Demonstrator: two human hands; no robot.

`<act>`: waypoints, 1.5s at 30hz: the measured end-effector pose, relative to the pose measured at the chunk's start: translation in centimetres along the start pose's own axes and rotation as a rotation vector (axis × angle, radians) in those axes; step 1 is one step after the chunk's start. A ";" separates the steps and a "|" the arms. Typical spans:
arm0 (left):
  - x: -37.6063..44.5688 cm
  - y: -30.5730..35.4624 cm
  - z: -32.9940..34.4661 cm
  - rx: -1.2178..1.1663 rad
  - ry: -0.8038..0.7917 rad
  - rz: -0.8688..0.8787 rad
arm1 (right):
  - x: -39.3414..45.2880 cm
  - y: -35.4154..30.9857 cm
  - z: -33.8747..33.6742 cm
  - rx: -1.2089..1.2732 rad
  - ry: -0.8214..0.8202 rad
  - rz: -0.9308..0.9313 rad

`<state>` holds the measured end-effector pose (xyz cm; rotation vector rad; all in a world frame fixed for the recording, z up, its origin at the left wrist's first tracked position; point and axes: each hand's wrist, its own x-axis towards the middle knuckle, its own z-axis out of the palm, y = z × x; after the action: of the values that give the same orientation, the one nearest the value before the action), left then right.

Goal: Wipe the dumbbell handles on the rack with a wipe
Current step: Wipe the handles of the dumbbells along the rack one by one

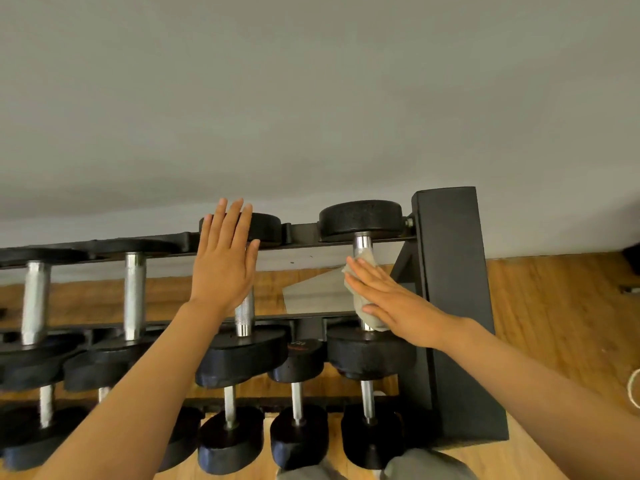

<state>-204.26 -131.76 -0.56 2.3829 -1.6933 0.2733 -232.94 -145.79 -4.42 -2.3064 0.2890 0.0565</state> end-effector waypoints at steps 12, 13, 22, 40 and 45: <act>4.7 3.4 0.6 -0.215 -0.111 0.576 | 4.2 -8.6 4.6 -0.105 0.267 0.627; 5.3 3.5 0.8 -0.224 -0.129 0.627 | 5.1 -9.4 4.9 -0.123 0.300 0.696; 9.1 2.8 1.4 -0.151 -0.205 0.934 | 7.7 -11.1 6.5 -0.215 0.677 0.914; 11.5 2.9 1.8 -0.201 -0.220 1.128 | 12.2 -9.1 6.1 -0.172 0.991 1.085; 11.8 3.0 1.9 -0.163 -0.197 1.164 | 11.9 -10.0 7.4 -0.255 0.932 1.181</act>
<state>-203.17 -143.96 0.93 1.0845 -2.8566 0.0421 -218.78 -136.09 -3.89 -1.9044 2.1438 -0.4171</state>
